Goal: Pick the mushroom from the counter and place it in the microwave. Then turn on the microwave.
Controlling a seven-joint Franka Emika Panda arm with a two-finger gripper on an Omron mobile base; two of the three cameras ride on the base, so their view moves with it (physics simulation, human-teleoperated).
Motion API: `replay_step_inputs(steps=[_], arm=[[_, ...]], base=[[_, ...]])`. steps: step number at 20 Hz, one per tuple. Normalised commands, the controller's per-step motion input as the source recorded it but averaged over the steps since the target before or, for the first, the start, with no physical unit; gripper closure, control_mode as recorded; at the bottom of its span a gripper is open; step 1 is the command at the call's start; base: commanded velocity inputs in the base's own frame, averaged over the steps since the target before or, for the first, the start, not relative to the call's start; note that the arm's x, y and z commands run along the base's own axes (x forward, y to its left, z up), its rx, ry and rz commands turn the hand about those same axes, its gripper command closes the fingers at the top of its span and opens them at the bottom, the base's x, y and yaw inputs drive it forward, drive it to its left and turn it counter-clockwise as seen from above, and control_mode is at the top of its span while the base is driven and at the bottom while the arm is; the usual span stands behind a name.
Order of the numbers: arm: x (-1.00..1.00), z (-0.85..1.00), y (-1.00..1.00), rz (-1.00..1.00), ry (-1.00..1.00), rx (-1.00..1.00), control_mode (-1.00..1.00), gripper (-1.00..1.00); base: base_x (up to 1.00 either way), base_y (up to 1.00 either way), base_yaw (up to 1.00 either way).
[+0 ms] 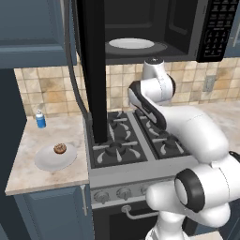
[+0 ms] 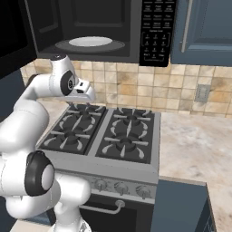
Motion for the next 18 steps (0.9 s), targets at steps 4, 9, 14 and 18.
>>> replay_step_inputs(steps=[4,9,14,18], arm=[[0.2,-0.09,0.05,0.0,0.04,0.0,-1.0,-1.0],[0.18,-0.04,0.04,0.0,0.06,0.0,-1.0,-1.0],[0.26,-0.01,0.0,-0.04,0.02,0.0,-1.0,-1.0],[0.28,-0.02,0.05,-0.07,0.0,0.0,-1.0,-1.0]], base=[[0.0,0.0,0.0],[0.0,0.0,0.0],[0.0,0.0,0.0],[0.0,0.0,0.0]])
